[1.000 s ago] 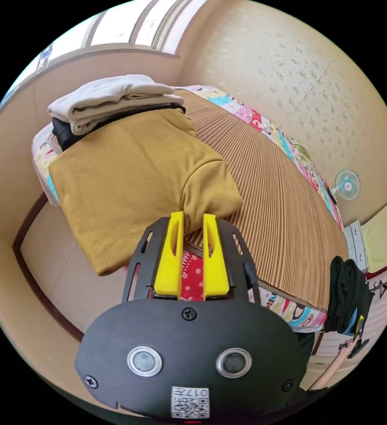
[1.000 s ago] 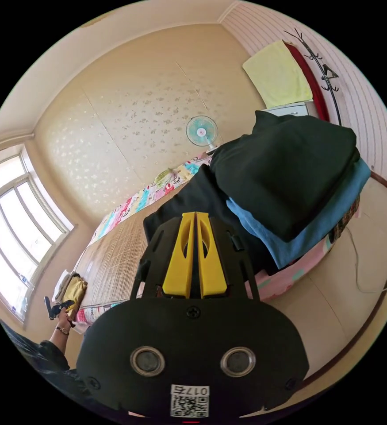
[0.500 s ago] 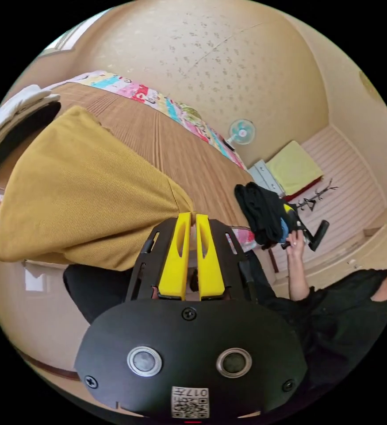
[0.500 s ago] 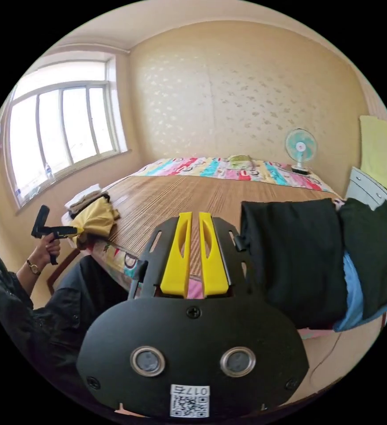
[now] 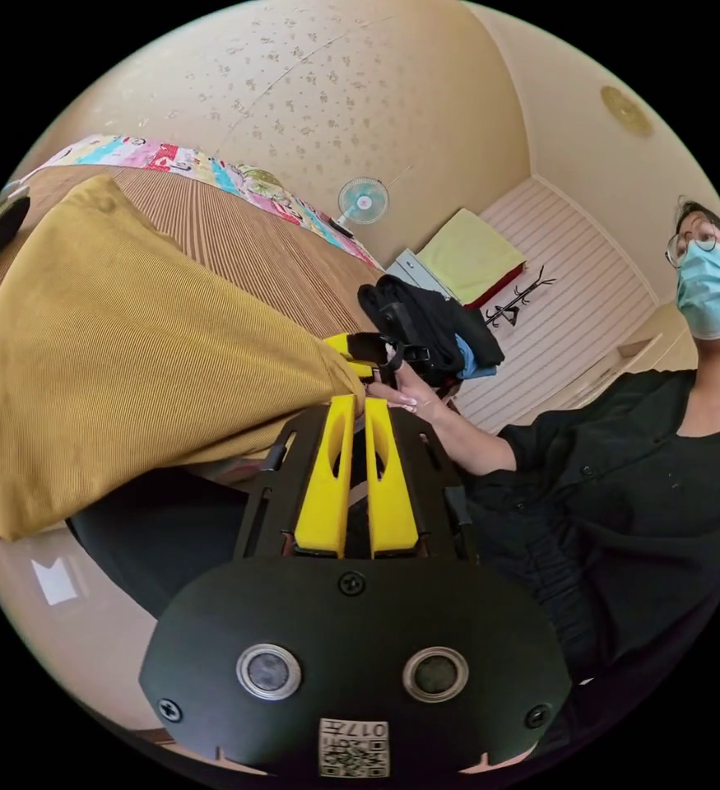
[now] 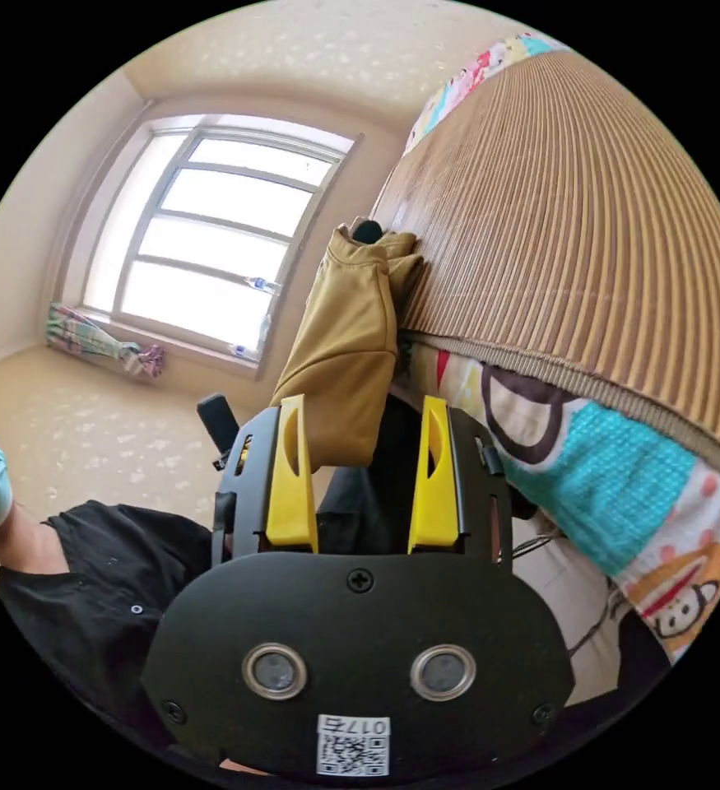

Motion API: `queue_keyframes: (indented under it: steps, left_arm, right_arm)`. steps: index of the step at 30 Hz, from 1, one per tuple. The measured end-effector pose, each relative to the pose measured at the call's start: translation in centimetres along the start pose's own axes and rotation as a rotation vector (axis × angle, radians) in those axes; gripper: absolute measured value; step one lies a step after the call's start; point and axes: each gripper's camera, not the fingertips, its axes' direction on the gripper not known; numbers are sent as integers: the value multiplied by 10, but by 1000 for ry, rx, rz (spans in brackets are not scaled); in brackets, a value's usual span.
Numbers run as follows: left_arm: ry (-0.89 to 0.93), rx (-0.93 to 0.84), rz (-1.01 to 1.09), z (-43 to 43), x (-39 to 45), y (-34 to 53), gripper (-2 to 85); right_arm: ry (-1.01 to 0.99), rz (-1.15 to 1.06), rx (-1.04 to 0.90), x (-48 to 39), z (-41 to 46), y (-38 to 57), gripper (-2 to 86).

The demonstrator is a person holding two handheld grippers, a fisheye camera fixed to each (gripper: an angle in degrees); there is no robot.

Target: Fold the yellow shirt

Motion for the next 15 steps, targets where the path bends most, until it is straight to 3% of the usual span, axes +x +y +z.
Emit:
queue_keyframes:
  steps: [5,10,15]
  left_arm:
    - [-9,-66,41,12,14,-15,20]
    - [-66,-122,72,28,29,-52,52]
    - [-25,-196,116,33,40,-94,104]
  right_arm:
    - [-255,-40,36,30,-4,13,52]
    - [-147,-182,169,5,-63,24,31]
    - [11,-397,67,-43,-75,29,24]
